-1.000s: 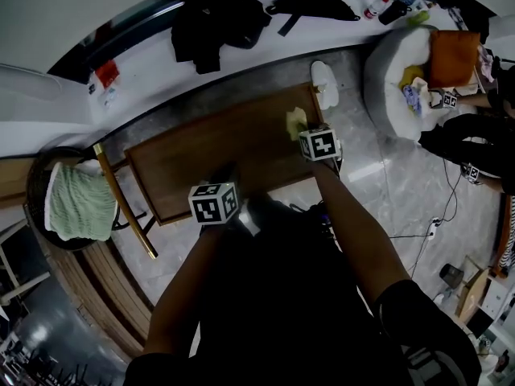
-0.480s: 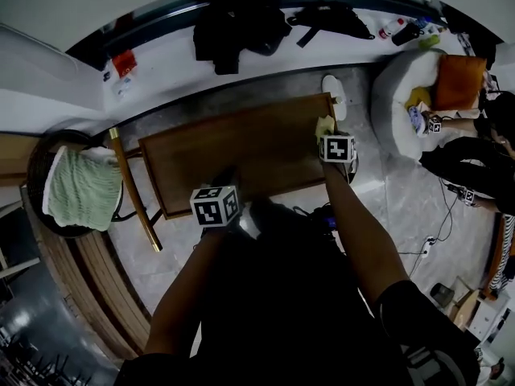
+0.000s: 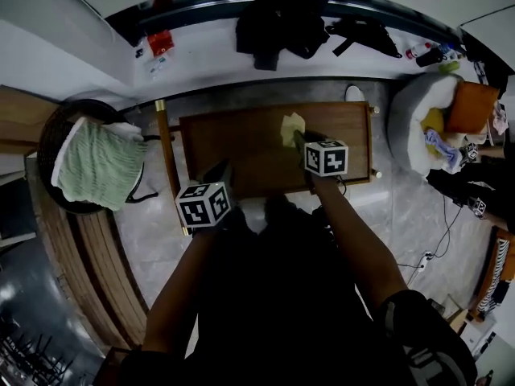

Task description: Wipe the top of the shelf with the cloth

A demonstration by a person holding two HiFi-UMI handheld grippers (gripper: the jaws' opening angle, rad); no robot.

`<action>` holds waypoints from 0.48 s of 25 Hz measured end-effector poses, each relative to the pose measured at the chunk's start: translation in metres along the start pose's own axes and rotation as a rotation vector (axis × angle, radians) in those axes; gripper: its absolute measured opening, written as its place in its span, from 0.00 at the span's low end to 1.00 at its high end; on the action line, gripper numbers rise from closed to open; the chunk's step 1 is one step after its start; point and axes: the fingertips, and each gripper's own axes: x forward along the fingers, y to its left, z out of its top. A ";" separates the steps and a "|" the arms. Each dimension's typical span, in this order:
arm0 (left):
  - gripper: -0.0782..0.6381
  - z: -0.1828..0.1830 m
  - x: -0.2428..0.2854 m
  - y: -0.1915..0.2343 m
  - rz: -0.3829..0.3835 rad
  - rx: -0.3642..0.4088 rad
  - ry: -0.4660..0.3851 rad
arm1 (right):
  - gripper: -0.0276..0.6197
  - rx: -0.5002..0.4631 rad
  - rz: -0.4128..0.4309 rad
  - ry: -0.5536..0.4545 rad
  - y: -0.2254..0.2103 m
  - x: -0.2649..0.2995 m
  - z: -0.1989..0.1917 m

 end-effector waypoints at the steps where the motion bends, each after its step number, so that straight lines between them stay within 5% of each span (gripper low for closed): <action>1: 0.13 0.004 -0.009 0.008 0.005 0.005 -0.004 | 0.11 -0.014 0.051 0.002 0.031 0.009 0.001; 6: 0.13 0.010 -0.049 0.048 0.066 0.039 0.002 | 0.11 -0.051 0.205 0.018 0.149 0.051 -0.003; 12: 0.13 0.002 -0.081 0.094 0.136 0.052 0.045 | 0.11 -0.108 0.290 0.128 0.236 0.102 -0.040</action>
